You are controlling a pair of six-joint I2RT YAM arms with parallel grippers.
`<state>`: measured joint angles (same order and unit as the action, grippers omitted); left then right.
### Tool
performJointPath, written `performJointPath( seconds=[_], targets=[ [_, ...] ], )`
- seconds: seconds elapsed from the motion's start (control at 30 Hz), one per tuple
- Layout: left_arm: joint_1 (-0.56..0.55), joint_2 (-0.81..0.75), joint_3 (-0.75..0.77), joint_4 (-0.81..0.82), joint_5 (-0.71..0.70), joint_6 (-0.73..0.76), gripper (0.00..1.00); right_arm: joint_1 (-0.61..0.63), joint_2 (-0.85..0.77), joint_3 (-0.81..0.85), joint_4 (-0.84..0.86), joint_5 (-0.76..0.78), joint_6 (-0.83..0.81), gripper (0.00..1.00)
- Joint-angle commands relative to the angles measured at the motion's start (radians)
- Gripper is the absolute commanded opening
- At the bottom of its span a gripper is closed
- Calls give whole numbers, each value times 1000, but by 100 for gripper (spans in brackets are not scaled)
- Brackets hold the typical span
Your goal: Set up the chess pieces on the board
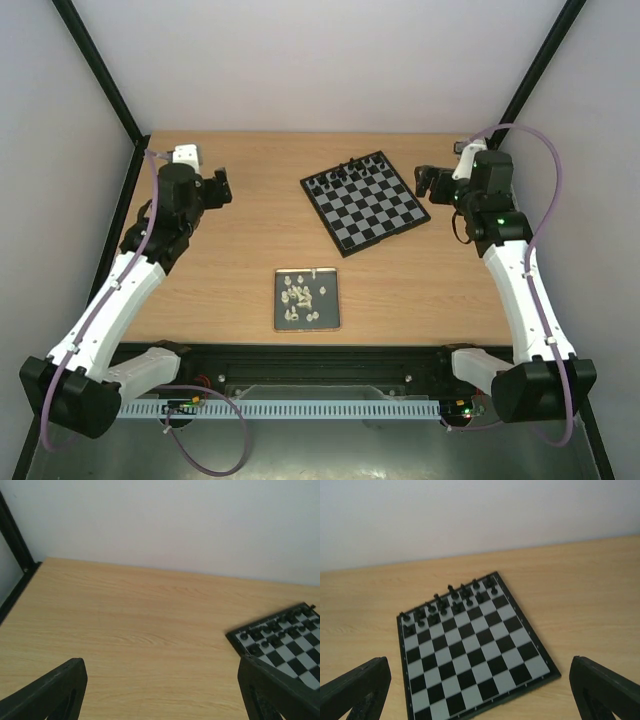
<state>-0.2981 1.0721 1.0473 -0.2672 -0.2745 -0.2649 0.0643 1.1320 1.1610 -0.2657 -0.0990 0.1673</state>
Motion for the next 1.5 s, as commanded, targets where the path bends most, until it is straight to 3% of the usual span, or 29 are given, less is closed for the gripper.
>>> performJointPath(
  seconds=[0.0, 0.13, 0.33, 0.57, 0.63, 1.0, 1.3, 1.47],
  targets=[
    [-23, 21, -33, 43, 116, 2, 81, -22, -29, -63, 0, -62, -31, 99],
    [-112, 70, -25, 35, 197, 19, 68, -40, -38, -123, 3, -76, -75, 99],
    [-328, 206, 18, 25, 315, 35, 46, -99, -21, -174, 11, -153, -101, 99],
    [-614, 472, 120, -6, 364, 89, 10, -135, 1, -230, 52, -192, -102, 98],
    [-680, 562, 165, -28, 369, 108, 5, -141, 7, -234, 56, -180, -102, 98],
    [-889, 956, 403, -213, 331, 163, 3, -149, -15, -295, 101, -136, -110, 98],
    [-901, 940, 294, -292, 278, 151, 2, -150, -12, -306, 105, -163, -115, 98],
    [-841, 882, 197, -313, 235, 125, 2, -150, -11, -311, 103, -189, -119, 98]
  ],
)
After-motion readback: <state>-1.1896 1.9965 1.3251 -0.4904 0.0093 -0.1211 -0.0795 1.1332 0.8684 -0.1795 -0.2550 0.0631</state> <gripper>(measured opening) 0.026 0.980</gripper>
